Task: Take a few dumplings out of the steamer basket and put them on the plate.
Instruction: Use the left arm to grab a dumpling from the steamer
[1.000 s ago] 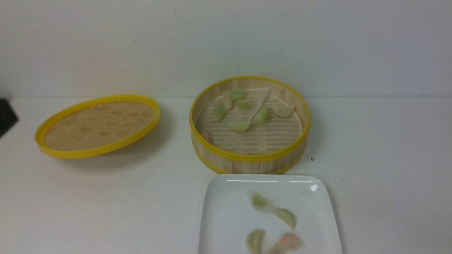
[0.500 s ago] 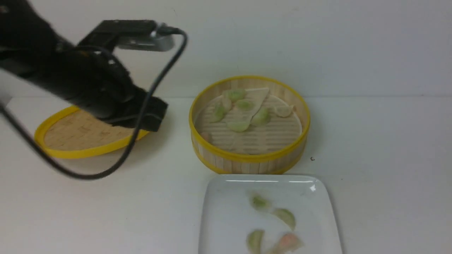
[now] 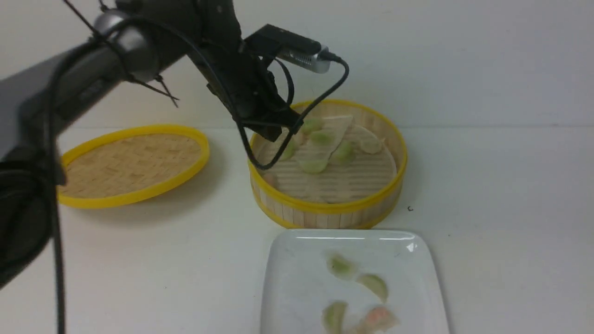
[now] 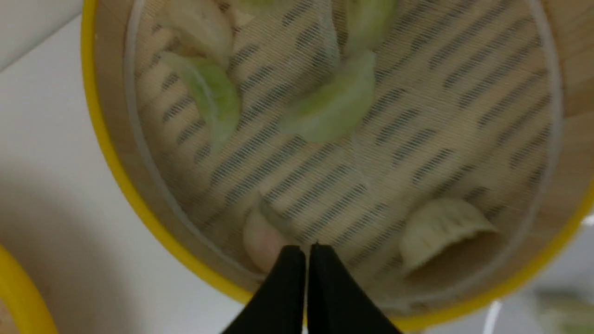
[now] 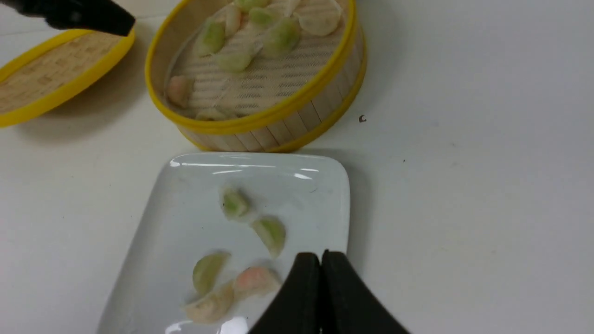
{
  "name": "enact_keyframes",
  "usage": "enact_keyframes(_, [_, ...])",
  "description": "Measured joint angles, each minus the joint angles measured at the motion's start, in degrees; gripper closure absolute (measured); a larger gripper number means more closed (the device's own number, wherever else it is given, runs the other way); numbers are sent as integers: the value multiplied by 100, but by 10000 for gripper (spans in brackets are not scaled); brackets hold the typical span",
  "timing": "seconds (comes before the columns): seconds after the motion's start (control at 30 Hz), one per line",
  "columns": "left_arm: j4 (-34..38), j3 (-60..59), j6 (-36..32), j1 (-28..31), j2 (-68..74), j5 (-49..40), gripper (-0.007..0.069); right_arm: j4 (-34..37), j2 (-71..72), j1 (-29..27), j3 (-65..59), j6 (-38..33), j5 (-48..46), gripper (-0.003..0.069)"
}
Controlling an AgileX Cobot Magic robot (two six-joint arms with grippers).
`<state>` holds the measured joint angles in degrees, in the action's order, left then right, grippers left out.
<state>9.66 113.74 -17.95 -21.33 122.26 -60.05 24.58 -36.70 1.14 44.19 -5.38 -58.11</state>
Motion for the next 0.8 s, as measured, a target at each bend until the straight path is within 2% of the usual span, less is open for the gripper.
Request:
enact_keyframes(0.17, [-224, 864, -30, -7, 1079, 441, 512, 7, 0, 0, 0, 36, -12, 672])
enact_keyframes(0.23, [-291, 934, -30, -15, 1238, 574, 473, 13, 0, 0, 0, 38, -27, 672])
enact_keyframes(0.3, [-520, 990, -30, -32, 1503, 854, 382, 23, 0, 0, 0, 38, -44, 672])
enact_keyframes(0.33, [-554, 990, -30, -33, 1519, 874, 375, 23, 0, 0, 0, 38, -44, 672])
enact_keyframes(0.4, [-741, 990, -30, -56, 1704, 1033, 303, 33, 0, 0, 0, 43, -44, 672])
enact_keyframes(0.47, [-798, 990, -30, -78, 1792, 1106, 279, 38, 0, 0, 0, 43, -55, 672])
enact_keyframes(0.53, [-821, 1008, -30, -110, 1813, 1162, 274, 38, 0, 0, 0, 43, -86, 672])
enact_keyframes(0.63, [-837, 1030, -30, -155, 1851, 1238, 315, 38, 0, 0, 0, 43, -110, 672])
enact_keyframes(0.7, [-866, 1061, 49, -201, 1851, 1194, 435, 38, -9, 0, 0, 50, -152, 672])
enact_keyframes(0.8, [-877, 1224, 232, -215, 1817, 750, 448, 38, -16, 0, 0, 50, -184, 672])
